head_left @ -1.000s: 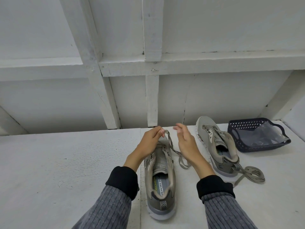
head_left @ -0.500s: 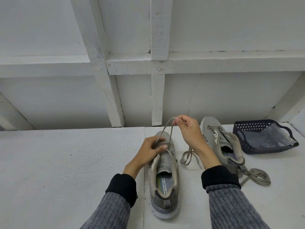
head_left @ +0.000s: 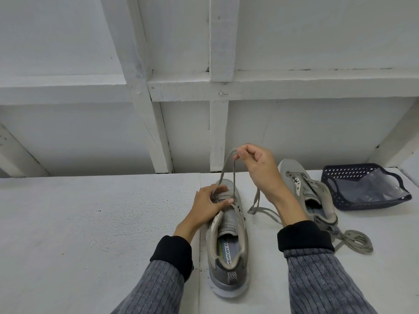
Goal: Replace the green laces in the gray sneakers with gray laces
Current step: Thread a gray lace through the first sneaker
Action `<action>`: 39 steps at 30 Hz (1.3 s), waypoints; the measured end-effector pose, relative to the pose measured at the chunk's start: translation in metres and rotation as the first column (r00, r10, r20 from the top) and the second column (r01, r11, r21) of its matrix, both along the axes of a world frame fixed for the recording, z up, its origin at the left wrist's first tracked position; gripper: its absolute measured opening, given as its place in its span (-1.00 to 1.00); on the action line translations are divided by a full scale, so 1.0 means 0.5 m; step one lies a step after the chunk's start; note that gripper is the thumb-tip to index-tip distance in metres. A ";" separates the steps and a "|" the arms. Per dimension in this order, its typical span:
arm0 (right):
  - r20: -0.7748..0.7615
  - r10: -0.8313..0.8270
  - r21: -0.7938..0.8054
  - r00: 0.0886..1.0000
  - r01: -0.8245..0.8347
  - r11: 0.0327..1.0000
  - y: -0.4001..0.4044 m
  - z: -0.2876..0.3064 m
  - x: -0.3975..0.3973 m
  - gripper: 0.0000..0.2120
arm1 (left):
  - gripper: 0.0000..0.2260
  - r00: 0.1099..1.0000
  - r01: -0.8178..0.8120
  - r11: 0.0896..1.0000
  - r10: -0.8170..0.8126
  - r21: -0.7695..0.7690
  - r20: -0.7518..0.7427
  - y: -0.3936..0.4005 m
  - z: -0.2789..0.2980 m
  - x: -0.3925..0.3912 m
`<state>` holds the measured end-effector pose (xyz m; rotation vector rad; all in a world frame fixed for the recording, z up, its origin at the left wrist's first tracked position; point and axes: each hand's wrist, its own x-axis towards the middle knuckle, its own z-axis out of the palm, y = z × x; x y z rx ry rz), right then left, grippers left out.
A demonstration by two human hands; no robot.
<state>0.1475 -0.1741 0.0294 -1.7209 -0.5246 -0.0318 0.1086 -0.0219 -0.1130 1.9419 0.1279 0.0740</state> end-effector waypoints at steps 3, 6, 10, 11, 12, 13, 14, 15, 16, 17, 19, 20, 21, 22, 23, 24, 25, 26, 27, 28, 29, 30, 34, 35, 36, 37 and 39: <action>-0.054 -0.028 -0.055 0.998 0.025 0.998 -0.021 -0.018 0.006 -0.71 | -0.61 0.999 0.053 0.993 -0.053 -0.106 0.008 0.008 0.037 0.000; -0.097 -0.050 -0.127 0.994 0.037 0.991 -0.039 -0.054 0.013 -0.71 | -0.58 0.993 0.057 0.975 -0.032 -0.215 0.116 0.008 0.083 0.007; -0.129 -0.041 -0.188 0.991 0.016 0.982 -0.046 -0.082 0.010 -0.70 | -0.72 0.983 0.124 0.973 -0.094 -0.196 0.155 -0.014 0.146 0.018; -0.132 -0.035 -0.195 0.991 0.009 0.981 -0.046 -0.083 0.007 -0.70 | -0.69 0.981 0.157 0.976 -0.136 -0.152 0.142 -0.019 0.156 0.022; -0.137 -0.038 -0.197 0.990 0.010 0.980 -0.047 -0.084 0.005 -0.71 | -0.66 0.975 0.203 0.972 -0.190 -0.117 0.119 -0.022 0.159 0.025; -0.140 -0.043 -0.194 0.989 0.015 0.981 -0.047 -0.085 0.004 -0.71 | -0.64 0.967 0.247 0.965 -0.240 -0.086 0.091 -0.023 0.157 0.029; -0.140 -0.050 -0.191 0.989 0.023 0.981 -0.049 -0.088 0.004 -0.71 | -0.63 0.959 0.279 0.959 -0.275 -0.059 0.063 -0.023 0.153 0.031; -0.135 -0.063 -0.191 0.989 0.036 0.981 -0.052 -0.091 0.006 -0.70 | -0.62 0.955 0.295 0.955 -0.293 -0.038 0.037 -0.021 0.149 0.030; -0.129 -0.080 -0.191 0.988 0.055 0.980 -0.056 -0.096 0.009 -0.70 | -0.63 0.956 0.295 0.955 -0.294 -0.037 0.022 -0.019 0.148 0.028; -0.121 -0.099 -0.189 0.988 0.075 0.979 -0.060 -0.101 0.013 -0.69 | -0.65 0.959 0.285 0.957 -0.285 -0.046 0.013 -0.014 0.148 0.023; -0.112 -0.123 -0.189 0.986 0.100 0.977 -0.069 -0.111 0.020 -0.68 | -0.69 0.964 0.264 0.962 -0.264 -0.070 0.013 -0.004 0.150 0.017; -0.106 -0.133 -0.194 0.985 0.111 0.975 -0.072 -0.118 0.023 -0.68 | -0.70 0.966 0.258 0.963 -0.258 -0.073 0.012 0.004 0.152 0.015; -0.098 -0.140 -0.201 0.985 0.118 0.973 -0.073 -0.121 0.024 -0.67 | -0.70 0.967 0.256 0.964 -0.256 -0.066 0.013 0.012 0.151 0.016; -0.094 -0.152 -0.207 0.984 0.130 0.970 -0.072 -0.127 0.025 -0.68 | -0.70 0.966 0.260 0.964 -0.259 -0.056 0.020 0.018 0.151 0.017; -0.094 -0.161 -0.210 0.983 0.138 0.968 -0.070 -0.132 0.025 -0.68 | -0.71 0.966 0.256 0.966 -0.255 -0.044 0.032 0.023 0.149 0.021; -0.094 -0.176 -0.226 0.980 0.152 0.962 -0.066 -0.139 0.025 -0.70 | -0.71 0.968 0.247 0.969 -0.246 -0.024 0.048 0.026 0.148 0.025; -0.081 -0.205 -0.262 0.975 0.178 0.949 -0.062 -0.149 0.025 -0.73 | -0.71 0.973 0.223 0.975 -0.223 0.003 0.064 0.027 0.145 0.029; -0.037 -0.257 -0.319 0.966 0.232 0.919 -0.057 -0.158 0.022 -0.79 | -0.71 0.979 0.186 0.982 -0.188 0.030 0.077 0.026 0.145 0.032; 0.036 -0.326 -0.370 0.945 0.315 0.874 -0.051 -0.162 0.016 -0.86 | -0.70 0.986 0.141 0.989 -0.145 0.054 0.084 0.026 0.146 0.035; 0.102 -0.387 -0.359 0.916 0.397 0.845 -0.047 -0.165 0.009 -0.92 | -0.68 0.991 0.095 0.993 -0.101 0.065 0.091 0.025 0.148 0.037; 0.135 -0.420 -0.297 0.897 0.442 0.847 -0.044 -0.166 0.001 -0.92 | -0.66 0.993 0.059 0.996 -0.065 0.065 0.100 0.024 0.149 0.039; 0.116 -0.405 -0.225 0.907 0.421 0.879 -0.042 -0.169 -0.004 -0.89 | -0.65 0.993 0.037 0.997 -0.044 0.065 0.110 0.023 0.150 0.041; -0.149 -0.115 -0.314 0.982 0.064 0.947 -0.027 -0.195 -0.017 -0.94 | -0.69 0.991 0.025 0.998 -0.033 0.059 0.131 0.010 0.155 0.041; -0.179 -0.105 -0.343 0.978 0.038 0.939 -0.024 -0.209 -0.015 -0.85 | -0.71 0.990 0.030 0.998 -0.037 0.053 0.133 0.008 0.157 0.040; -0.191 -0.112 -0.349 0.975 0.039 0.936 -0.021 -0.220 -0.013 -0.80 | -0.73 0.991 0.034 0.998 -0.040 0.044 0.132 0.006 0.157 0.039; -0.187 -0.127 -0.347 0.974 0.055 0.936 -0.018 -0.227 -0.012 -0.78 | -0.76 0.991 0.038 0.999 -0.042 0.032 0.131 0.005 0.158 0.038; -0.165 -0.161 -0.334 0.973 0.098 0.937 -0.013 -0.234 -0.008 -0.84 | -0.77 0.992 0.041 0.999 -0.040 -0.004 0.124 0.003 0.159 0.037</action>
